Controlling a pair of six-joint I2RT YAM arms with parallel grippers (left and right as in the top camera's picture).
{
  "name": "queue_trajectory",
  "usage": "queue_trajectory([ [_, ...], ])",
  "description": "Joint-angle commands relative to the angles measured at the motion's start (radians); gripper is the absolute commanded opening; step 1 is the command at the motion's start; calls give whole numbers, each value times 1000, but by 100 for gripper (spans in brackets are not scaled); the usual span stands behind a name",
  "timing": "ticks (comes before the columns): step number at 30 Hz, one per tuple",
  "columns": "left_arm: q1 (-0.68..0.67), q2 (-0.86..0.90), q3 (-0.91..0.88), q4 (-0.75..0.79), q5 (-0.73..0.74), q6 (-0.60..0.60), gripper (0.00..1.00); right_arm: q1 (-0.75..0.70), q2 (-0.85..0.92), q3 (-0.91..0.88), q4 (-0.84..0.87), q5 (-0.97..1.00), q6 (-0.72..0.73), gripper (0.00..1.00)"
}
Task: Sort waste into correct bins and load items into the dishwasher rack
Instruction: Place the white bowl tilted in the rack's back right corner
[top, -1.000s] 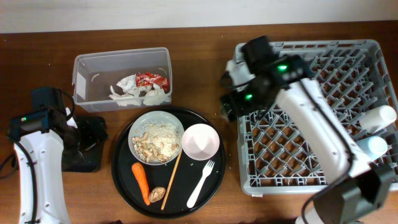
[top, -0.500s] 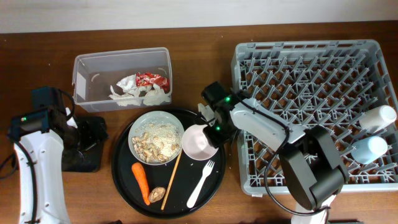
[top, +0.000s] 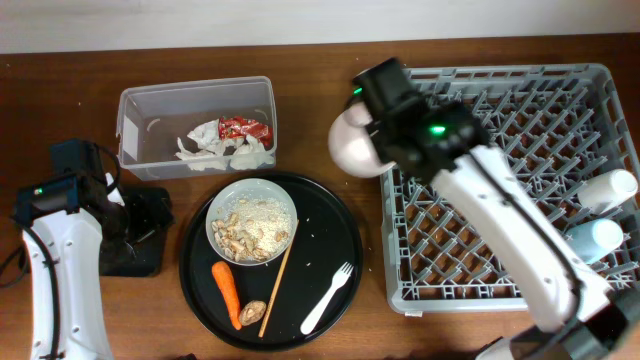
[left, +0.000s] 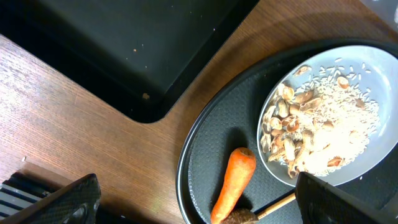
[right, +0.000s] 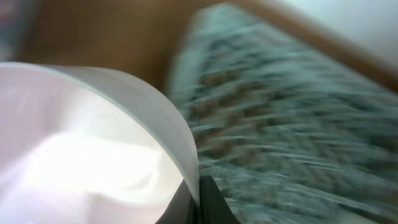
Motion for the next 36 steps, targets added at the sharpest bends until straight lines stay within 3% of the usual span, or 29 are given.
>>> queue_trajectory([
  [1, 5, 1, -1, 0, -4, -10, 99, -108, -27, 14, 58, 589, 95, 4],
  [2, 5, 1, -1, 0, -4, -10, 99, -167, -19, 13, 119, 729, 129, 4],
  [4, 5, 1, -1, -1, -4, -10, 99, -263, -2, 13, 233, 781, 128, 4],
  [11, 5, 1, -1, -1, -3, -10, 99, -594, 171, 13, 360, 788, 127, 4],
  [15, 5, 1, -1, 0, -3, -10, 99, -691, 278, 13, 478, 714, 59, 4],
  [23, 5, 1, -1, 0, -3, -10, 99, -702, 477, 13, 562, 689, 10, 4],
  [36, 5, 1, -1, -2, -3, -10, 99, -647, 486, -119, 546, 604, 33, 4],
])
